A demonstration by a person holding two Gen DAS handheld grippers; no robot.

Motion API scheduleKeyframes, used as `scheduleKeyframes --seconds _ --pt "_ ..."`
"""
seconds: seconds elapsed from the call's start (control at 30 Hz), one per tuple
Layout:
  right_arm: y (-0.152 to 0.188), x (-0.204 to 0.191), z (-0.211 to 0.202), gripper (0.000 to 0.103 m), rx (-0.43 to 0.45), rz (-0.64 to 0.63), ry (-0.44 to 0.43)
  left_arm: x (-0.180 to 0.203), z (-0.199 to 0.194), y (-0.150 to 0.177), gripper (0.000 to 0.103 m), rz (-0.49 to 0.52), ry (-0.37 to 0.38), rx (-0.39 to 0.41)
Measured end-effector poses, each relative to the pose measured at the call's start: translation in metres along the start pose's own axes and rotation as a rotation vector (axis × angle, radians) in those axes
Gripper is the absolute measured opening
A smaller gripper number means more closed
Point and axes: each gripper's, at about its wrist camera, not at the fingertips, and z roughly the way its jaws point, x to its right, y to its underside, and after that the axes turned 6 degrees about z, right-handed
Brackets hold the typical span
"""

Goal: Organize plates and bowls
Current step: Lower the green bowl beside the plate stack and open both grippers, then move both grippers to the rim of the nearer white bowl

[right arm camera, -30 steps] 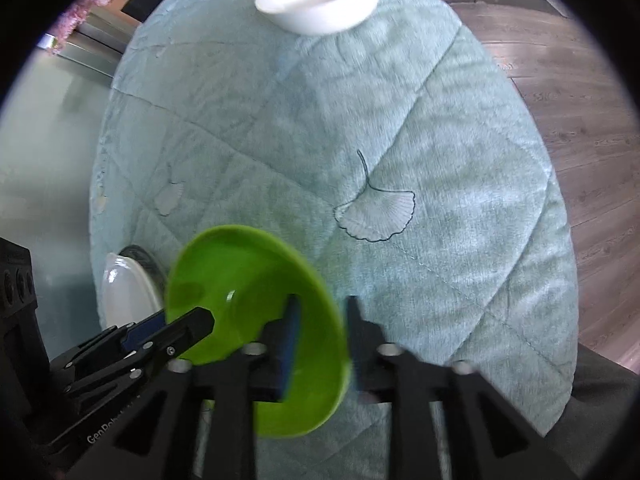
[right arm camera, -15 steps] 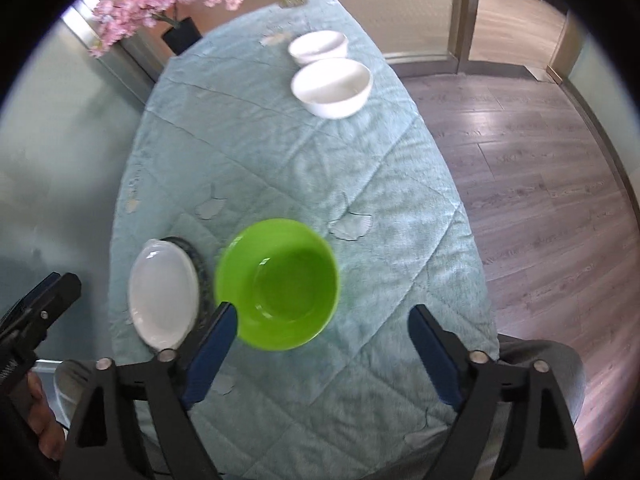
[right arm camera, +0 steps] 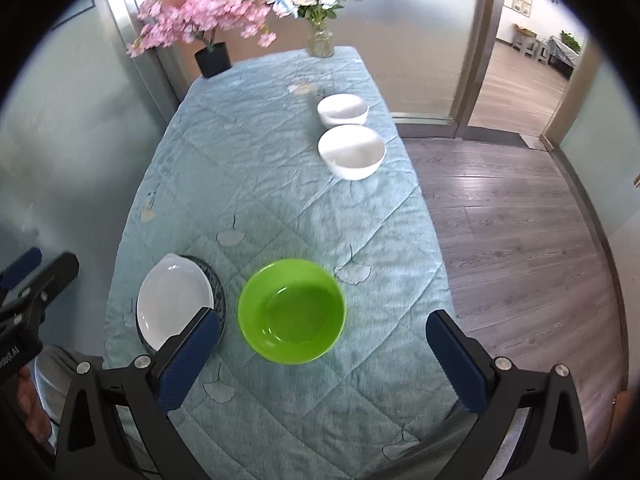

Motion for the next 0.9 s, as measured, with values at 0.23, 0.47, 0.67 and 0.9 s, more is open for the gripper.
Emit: scheduleKeyframes --seconds 0.23,0.47,0.67,0.9 --pt "0.001 0.000 -0.002 0.101 0.007 -0.002 0.018 0.004 0.017 0.002 0.003 0.007 0.096 -0.098" --pt "-0.005 0.005 -0.004 0.075 0.025 -0.016 0.031 0.002 0.012 -0.004 0.101 -0.043 0.063 -0.013" --pt "-0.015 0.011 -0.006 0.102 0.093 -0.063 0.049 -0.002 0.028 -0.017 0.101 -0.056 0.050 -0.056" --pt "-0.055 0.042 0.009 0.102 0.036 -0.015 -0.035 0.007 0.055 -0.068 0.101 -0.004 0.080 -0.061"
